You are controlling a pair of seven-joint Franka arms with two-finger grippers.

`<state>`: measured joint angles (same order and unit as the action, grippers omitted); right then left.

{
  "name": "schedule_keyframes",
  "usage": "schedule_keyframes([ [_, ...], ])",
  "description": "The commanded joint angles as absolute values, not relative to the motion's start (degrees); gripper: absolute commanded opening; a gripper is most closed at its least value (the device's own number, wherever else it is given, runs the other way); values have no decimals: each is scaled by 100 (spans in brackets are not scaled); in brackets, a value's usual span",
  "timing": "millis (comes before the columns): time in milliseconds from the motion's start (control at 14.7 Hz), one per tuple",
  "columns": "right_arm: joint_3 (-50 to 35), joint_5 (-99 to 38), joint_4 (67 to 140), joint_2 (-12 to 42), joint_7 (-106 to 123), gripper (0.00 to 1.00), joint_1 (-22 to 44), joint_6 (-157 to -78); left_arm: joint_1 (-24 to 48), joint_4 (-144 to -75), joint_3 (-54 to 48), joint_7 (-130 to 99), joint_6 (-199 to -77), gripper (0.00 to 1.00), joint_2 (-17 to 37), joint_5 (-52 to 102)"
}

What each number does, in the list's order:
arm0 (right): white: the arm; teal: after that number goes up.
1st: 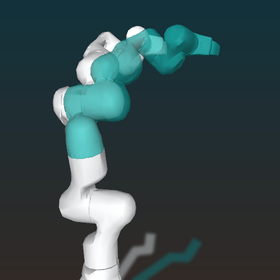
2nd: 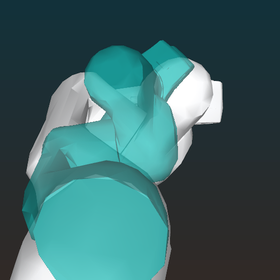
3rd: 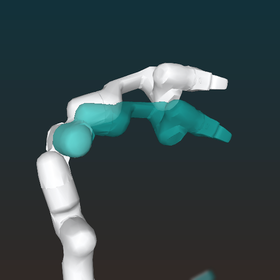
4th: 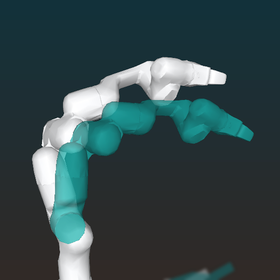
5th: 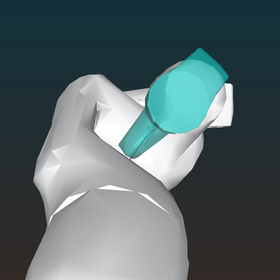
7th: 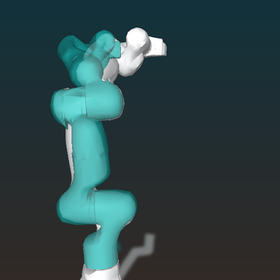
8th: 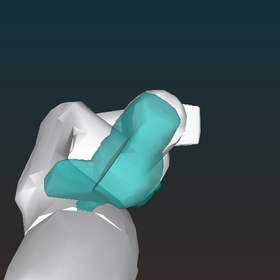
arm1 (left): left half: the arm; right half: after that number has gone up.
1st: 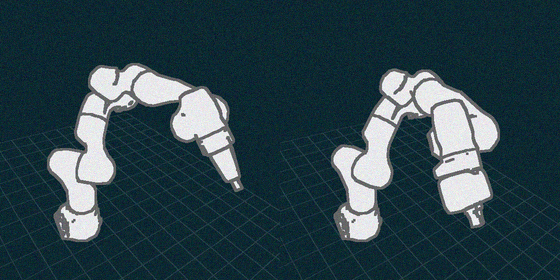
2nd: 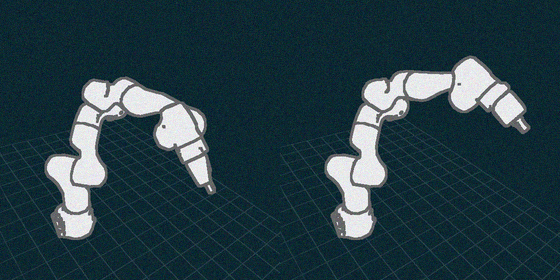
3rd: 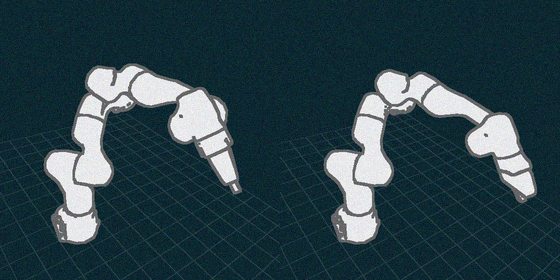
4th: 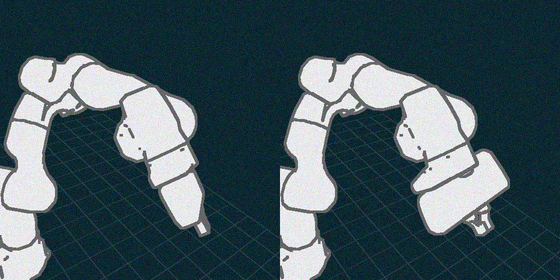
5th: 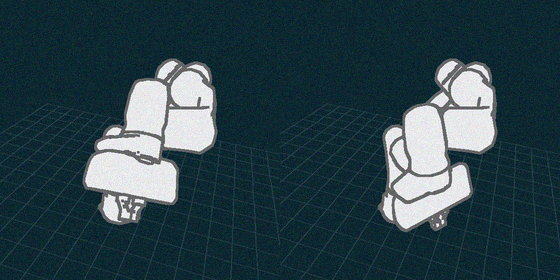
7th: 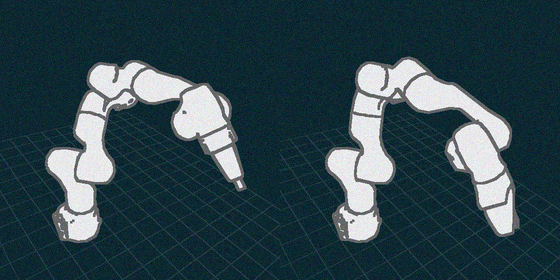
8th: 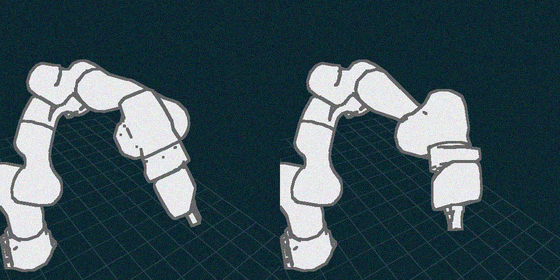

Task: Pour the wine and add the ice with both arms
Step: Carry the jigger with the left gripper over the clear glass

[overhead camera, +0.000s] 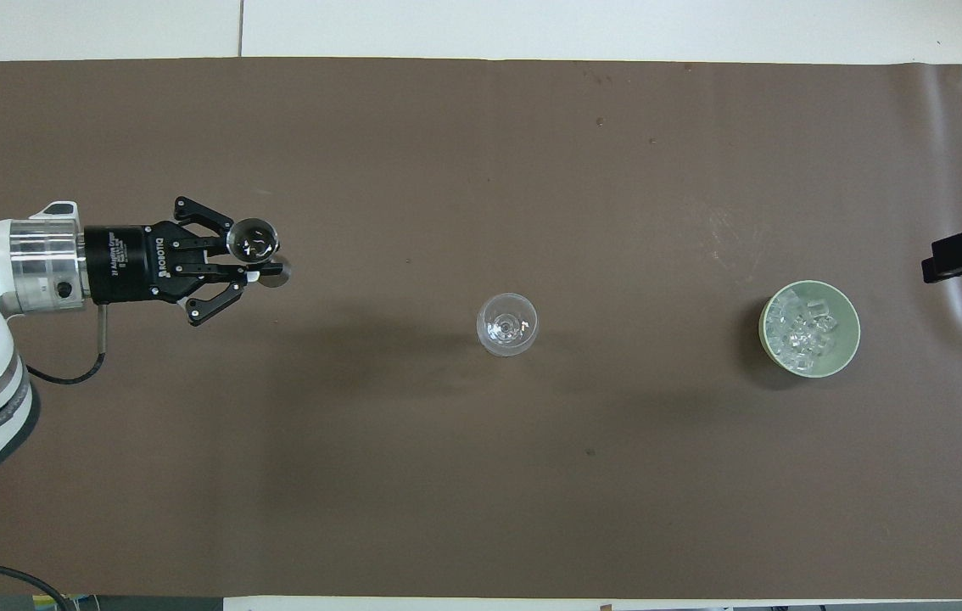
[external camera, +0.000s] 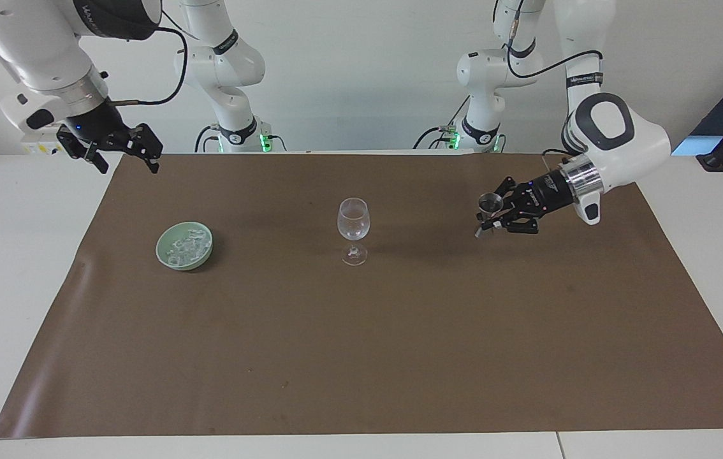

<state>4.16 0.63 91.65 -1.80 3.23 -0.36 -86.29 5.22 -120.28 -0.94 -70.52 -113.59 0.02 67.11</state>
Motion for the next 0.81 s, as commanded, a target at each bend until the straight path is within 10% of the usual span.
schedule_keyframes([
  [0,396,-35,9281,-281,255,100,-70,-8604,1228,-11971,-9,-7610,-11986,0,-79,6803],
  [746,396,-35,9273,-281,255,100,-70,-8604,2882,-11909,-18,-8042,-13473,0,35,6030],
])
